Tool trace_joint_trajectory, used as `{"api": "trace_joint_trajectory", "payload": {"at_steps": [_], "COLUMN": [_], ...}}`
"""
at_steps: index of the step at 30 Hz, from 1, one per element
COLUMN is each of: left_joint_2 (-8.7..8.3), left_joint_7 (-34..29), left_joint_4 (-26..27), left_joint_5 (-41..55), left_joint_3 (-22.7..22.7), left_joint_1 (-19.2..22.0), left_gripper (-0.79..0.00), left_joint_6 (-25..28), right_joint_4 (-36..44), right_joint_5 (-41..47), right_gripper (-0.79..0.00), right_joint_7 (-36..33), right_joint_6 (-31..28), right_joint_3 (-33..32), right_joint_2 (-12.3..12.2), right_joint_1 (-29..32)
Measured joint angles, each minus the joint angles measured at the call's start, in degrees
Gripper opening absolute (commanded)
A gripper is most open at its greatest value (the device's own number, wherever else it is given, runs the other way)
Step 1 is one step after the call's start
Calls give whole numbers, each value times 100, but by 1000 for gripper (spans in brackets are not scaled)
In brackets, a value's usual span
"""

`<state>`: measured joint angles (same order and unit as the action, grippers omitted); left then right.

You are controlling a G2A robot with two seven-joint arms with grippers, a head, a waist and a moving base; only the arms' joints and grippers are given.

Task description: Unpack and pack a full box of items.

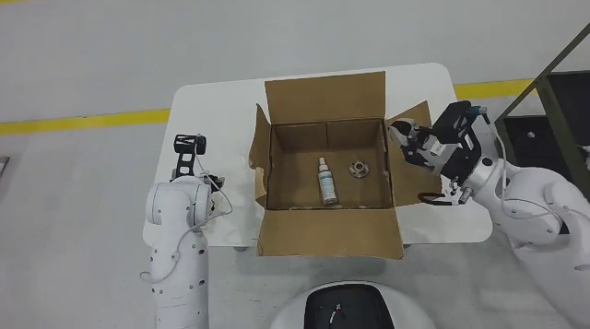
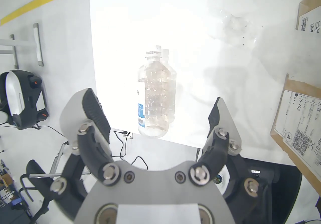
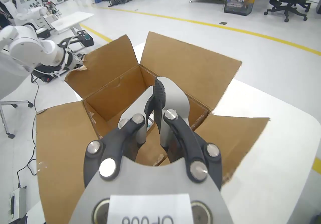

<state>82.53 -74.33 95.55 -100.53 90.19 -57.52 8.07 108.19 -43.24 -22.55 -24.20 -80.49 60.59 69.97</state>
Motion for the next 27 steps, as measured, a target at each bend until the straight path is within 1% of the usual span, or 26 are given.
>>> {"api": "trace_joint_trajectory", "payload": {"at_steps": [10,13,16,19,20,23,26,27], "left_joint_2": [0,0,0,0,0,0,0,0], "left_joint_7": [0,0,0,0,0,0,0,0], "left_joint_4": [0,0,0,0,0,0,0,0], "left_joint_5": [0,0,0,0,0,0,0,0], "left_joint_3": [0,0,0,0,0,0,0,0], "left_joint_1": [0,0,0,0,0,0,0,0], "left_gripper": [0,0,0,0,0,0,0,0], "left_joint_6": [0,0,0,0,0,0,0,0], "right_joint_4": [8,125,309,306,218,-160,-596,-722], "right_joint_5": [19,-137,-551,-931,-1005,-1142,-1044,-1029], "right_gripper": [-785,-785,-785,-785,-785,-785,-785,-785], "right_joint_7": [5,-111,-526,-935,-1082,-1414,-1631,-1674], "right_joint_6": [-20,28,561,1431,1811,2712,3420,3577], "right_joint_3": [-63,64,471,1100,1366,2013,2607,2765], "right_joint_2": [-3,3,50,163,223,395,590,646], "right_joint_1": [14,26,-148,-529,-715,-1247,-1730,-1856]}}
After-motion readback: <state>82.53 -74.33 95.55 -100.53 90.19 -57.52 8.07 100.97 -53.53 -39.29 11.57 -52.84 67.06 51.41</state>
